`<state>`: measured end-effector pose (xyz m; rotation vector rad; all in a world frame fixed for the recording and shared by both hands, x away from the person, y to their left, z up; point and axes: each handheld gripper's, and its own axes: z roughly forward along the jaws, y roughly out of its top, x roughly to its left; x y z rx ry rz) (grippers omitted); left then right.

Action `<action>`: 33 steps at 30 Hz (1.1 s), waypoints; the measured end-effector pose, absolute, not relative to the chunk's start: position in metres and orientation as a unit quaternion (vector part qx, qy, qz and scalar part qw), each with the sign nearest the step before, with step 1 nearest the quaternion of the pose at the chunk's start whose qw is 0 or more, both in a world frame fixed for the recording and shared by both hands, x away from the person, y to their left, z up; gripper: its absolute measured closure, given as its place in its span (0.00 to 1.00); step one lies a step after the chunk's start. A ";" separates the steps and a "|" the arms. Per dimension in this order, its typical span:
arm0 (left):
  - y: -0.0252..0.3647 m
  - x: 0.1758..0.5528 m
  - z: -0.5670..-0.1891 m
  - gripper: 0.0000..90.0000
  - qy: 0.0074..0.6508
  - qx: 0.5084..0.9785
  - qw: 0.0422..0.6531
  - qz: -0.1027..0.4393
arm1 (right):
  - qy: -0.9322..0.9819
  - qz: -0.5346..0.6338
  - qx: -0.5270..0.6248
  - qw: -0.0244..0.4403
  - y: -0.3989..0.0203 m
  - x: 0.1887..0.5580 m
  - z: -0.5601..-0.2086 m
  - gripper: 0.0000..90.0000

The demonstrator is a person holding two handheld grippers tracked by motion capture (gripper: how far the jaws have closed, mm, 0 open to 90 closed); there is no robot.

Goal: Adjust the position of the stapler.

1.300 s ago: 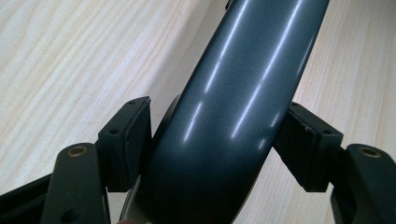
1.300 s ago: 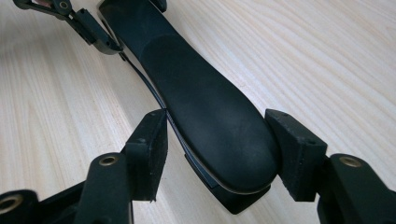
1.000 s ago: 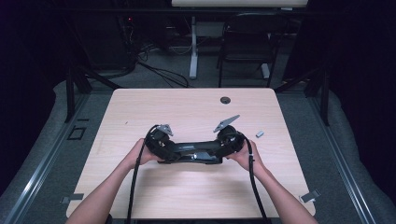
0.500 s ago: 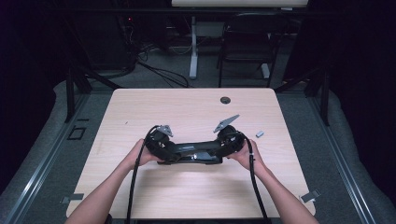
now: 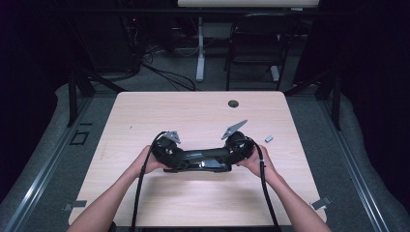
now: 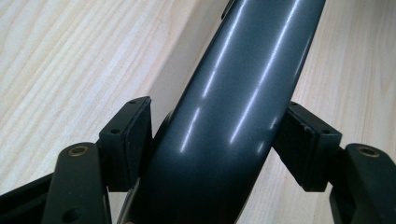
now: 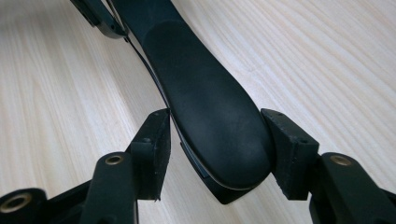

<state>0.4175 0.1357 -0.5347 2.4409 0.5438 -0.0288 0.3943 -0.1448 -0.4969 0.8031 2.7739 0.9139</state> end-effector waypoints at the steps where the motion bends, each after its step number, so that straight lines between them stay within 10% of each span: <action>1: 0.136 0.417 -0.535 0.35 0.206 0.926 0.316 -0.012 | 0.914 0.301 0.265 0.056 -0.145 0.394 -0.497 0.50; 13: 0.134 0.409 -0.535 0.34 0.213 0.922 0.323 -0.001 | 0.913 0.300 0.272 0.054 -0.145 0.388 -0.496 0.49; 20: 0.148 0.400 -0.517 0.17 0.246 0.891 0.379 0.046 | 0.901 0.312 0.298 0.048 -0.157 0.385 -0.495 0.22; 33: 0.147 0.388 -0.501 0.07 0.268 0.868 0.408 0.096 | 0.888 0.321 0.324 0.064 -0.180 0.366 -0.484 0.14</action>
